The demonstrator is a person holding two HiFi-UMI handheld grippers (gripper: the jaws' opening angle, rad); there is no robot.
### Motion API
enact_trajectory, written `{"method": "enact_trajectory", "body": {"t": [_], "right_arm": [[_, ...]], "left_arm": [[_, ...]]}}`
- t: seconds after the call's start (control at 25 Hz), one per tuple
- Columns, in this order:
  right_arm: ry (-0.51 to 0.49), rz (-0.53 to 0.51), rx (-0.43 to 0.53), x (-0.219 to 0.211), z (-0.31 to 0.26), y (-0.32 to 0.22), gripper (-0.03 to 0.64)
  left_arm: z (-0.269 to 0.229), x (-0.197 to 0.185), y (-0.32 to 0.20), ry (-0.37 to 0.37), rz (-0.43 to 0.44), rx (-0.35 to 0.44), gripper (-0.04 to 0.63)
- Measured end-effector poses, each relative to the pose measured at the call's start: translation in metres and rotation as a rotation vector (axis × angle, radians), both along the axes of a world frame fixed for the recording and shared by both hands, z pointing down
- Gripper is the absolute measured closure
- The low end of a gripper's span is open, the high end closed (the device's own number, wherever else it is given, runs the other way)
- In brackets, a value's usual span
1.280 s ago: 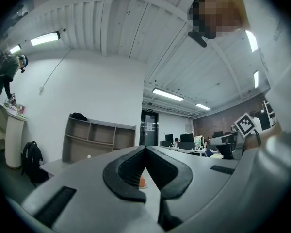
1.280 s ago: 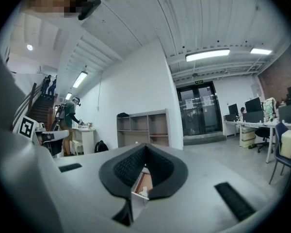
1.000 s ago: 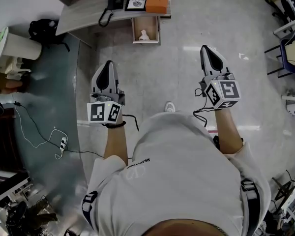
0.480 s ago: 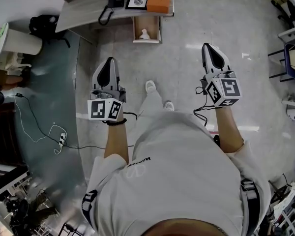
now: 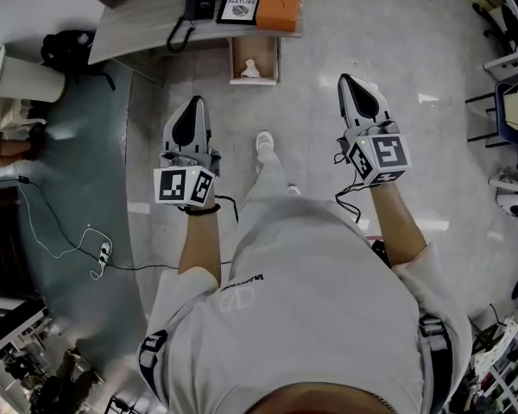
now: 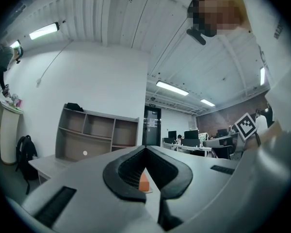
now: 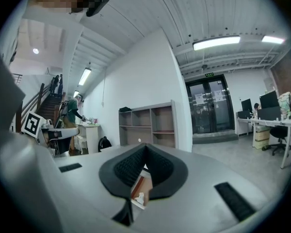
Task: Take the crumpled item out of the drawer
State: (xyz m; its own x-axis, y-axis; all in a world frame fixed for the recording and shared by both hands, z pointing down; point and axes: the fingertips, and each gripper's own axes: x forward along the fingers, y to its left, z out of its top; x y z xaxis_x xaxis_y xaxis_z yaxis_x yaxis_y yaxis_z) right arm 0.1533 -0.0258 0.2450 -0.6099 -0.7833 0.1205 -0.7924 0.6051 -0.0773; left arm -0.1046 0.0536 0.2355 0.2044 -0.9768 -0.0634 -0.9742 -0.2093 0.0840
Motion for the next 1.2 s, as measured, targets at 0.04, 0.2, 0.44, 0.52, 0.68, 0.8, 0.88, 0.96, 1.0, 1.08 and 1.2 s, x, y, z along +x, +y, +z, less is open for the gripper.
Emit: {"method": "enact_trajectory", "body": {"t": [0.04,0.2,0.44,0.52,0.68,0.8,0.88,0.96,1.0,1.08,1.2], "right_arm": [[0.011,-0.010,0.000,-0.008,0.003,-0.007,0.615],[0.059,-0.056,-0.015,-0.042,0.018,-0.035,0.615],[0.110,-0.099,-0.034,-0.094,0.036,-0.088,0.617],[0.121,-0.105,-0.032,-0.110,0.042,-0.108,0.617],[0.141,-0.106,-0.059,-0.135,0.062,-0.143,0.615],[0.119,-0.113,-0.103,-0.149,0.081,-0.158,0.617],[0.099,-0.104,-0.135,-0.156,0.094,-0.170,0.617],[0.065,-0.102,-0.146,-0.163,0.102,-0.182,0.615],[0.047,-0.100,-0.147,-0.165,0.104,-0.187,0.617],[0.052,-0.077,-0.151,-0.166,0.114,-0.197,0.617],[0.107,-0.055,-0.167,-0.166,0.133,-0.207,0.617]], "left_arm": [[0.003,-0.004,-0.008,0.001,0.003,-0.003,0.597],[0.015,-0.021,-0.040,0.001,0.009,-0.020,0.597],[0.045,-0.054,-0.100,0.001,0.037,-0.065,0.597],[0.058,-0.064,-0.121,0.000,0.054,-0.084,0.597],[0.080,-0.072,-0.161,-0.015,0.098,-0.108,0.597],[0.097,-0.074,-0.187,0.006,0.125,-0.114,0.597],[0.107,-0.074,-0.204,0.002,0.141,-0.119,0.597],[0.117,-0.077,-0.221,-0.005,0.142,-0.119,0.597],[0.123,-0.079,-0.229,-0.004,0.138,-0.122,0.597],[0.136,-0.081,-0.243,0.013,0.133,-0.136,0.597],[0.154,-0.078,-0.256,0.030,0.138,-0.164,0.597]]}}
